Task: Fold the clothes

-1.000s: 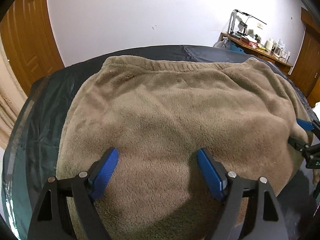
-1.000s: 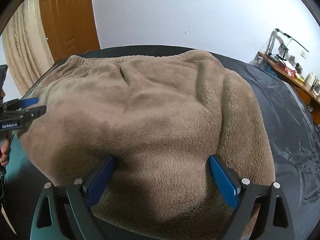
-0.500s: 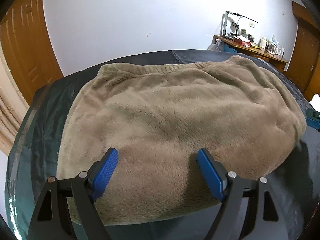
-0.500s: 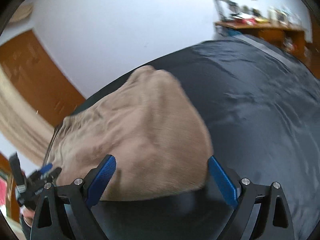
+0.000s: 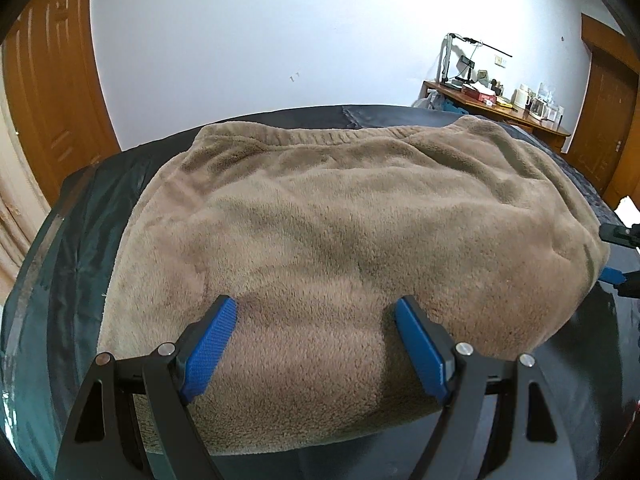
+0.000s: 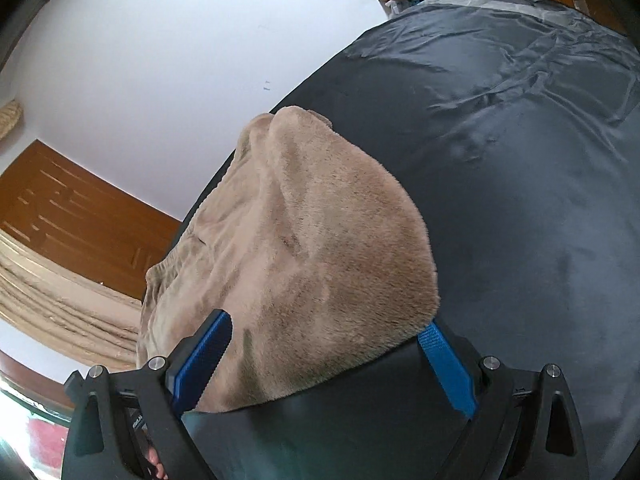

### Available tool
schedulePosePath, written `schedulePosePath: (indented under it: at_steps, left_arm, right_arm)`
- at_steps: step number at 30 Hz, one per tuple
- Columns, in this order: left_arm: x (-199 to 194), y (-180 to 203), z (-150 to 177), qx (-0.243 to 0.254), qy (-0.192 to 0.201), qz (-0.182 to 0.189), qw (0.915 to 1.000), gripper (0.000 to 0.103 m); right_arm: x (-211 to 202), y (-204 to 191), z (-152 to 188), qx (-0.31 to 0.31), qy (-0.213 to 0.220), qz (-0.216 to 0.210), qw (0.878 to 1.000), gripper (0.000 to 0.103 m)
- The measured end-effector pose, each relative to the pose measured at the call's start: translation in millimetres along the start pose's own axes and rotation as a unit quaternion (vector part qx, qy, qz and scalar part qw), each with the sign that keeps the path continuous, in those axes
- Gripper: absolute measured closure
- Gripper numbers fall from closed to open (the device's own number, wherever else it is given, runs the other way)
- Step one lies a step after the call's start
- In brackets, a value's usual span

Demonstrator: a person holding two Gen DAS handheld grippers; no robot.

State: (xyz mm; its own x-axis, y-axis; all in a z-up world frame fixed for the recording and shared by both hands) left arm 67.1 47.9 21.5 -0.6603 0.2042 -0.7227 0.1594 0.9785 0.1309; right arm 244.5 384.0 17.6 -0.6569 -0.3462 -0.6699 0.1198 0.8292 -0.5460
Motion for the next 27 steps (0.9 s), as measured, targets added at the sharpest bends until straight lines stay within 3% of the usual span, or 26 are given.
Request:
schedulePosePath:
  at_steps: [11,20,27]
  left_arm:
    - [0.7,0.5,2.5,-0.005,-0.001,0.002,1.0,0.018]
    - [1.4,1.4,3.5,0.0,0.002,-0.004,1.0,0.017]
    - [1.3,1.9,3.7,0.002,0.003,-0.007,1.0,0.017]
  right_arm:
    - [19.5,-19.1,-16.9,-0.001,0.04,0.054,0.998,0.008]
    - [24.2,-31.4,-8.9,-0.083,0.034,0.133,0.987,0.015]
    - [23.6,-30.1,-5.8,-0.106,0.036,0.141,0.984,0.014]
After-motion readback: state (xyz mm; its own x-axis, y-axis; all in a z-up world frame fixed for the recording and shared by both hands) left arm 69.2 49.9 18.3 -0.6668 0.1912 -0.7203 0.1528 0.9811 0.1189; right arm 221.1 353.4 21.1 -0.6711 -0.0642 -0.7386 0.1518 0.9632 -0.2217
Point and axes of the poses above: each gripper's, at about its wrist camera, not at the fingertips, and x roughly the way its jaws point, y to its right, z to its underside, the point moved 2 cm from there along x, roughly the way its jaws point, and after that the axes turned 11 degrees about -x, right-handed, at the moved point
